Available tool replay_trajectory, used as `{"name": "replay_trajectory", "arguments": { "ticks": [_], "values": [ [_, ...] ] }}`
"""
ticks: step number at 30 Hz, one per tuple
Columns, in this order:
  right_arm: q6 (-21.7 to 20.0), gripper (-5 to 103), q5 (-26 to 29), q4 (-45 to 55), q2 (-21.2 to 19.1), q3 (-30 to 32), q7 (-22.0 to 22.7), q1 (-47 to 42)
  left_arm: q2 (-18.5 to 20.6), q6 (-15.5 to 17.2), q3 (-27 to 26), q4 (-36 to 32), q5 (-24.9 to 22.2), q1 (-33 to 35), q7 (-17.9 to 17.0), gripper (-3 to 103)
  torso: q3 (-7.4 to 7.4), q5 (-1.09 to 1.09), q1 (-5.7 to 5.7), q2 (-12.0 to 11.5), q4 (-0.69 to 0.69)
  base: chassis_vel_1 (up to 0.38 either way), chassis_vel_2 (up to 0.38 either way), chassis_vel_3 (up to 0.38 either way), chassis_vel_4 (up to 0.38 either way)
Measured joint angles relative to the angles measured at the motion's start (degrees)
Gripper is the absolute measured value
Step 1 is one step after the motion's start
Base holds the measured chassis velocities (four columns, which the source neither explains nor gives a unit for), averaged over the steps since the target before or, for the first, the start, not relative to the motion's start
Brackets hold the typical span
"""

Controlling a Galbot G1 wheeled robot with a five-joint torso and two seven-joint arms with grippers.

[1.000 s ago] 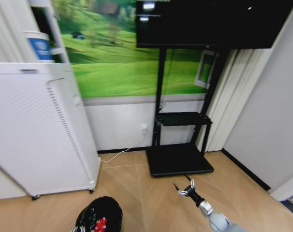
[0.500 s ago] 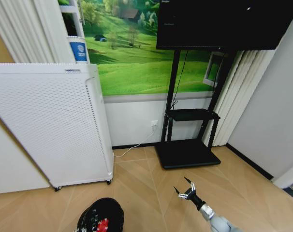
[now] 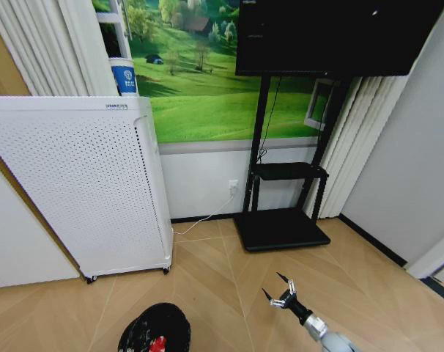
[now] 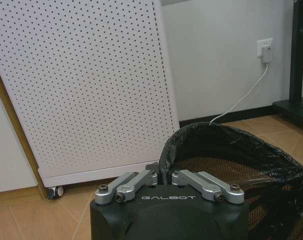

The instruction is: Pick up the trash bin and place the garbage on the floor into it.

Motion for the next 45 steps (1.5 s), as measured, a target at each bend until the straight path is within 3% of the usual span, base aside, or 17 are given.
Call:
{"name": "replay_trajectory", "arguments": {
  "ticks": [17, 21, 27, 36, 45],
  "values": [
    [0.02, 100, -1.24, 0.65, 0.55, -1.38, 2.44, 0.38, -1.79, -1.44, 0.49, 0.01, 0.68, 0.3, 0.52, 6, -0.59, -0.02, -0.3, -0.78, -0.02, 0.069, -0.294, -0.06, 0.28],
    [0.02, 100, -2.99, 0.57, 0.83, -1.37, 4.76, 0.16, -2.19, -1.51, 0.57, 0.0, 1.06, 0.36, 0.59, 6, -1.16, 0.0, -0.55, -1.72, 0.04, 0.077, 0.072, -0.008, -0.034],
    [0.02, 100, -3.95, 0.77, 0.81, -0.91, 6.85, -0.84, -2.72, -1.58, 0.79, 0.55, 1.48, 0.16, 0.66, 6, -1.49, -0.01, -0.66, -2.18, 0.01, -0.023, 0.088, 0.053, -0.066],
    [0.02, 100, -5.74, 1.75, 0.65, 0.34, 6.11, -0.81, -3.29, -1.58, 1.16, 0.78, 2.37, 0.58, 0.69, 6, -1.58, -0.01, -0.72, -2.25, -0.01, -0.006, -0.001, 0.001, -0.004],
    [0.0, 100, -4.16, 3.0, 0.46, 0.09, 4.09, -1.46, -4.22, -1.76, 1.62, 1.31, 3.25, 0.78, 1.0, 6, -1.53, -0.02, -0.7, -2.19, -0.01, 0.036, 0.035, -0.041, -0.043]
  ]
}}
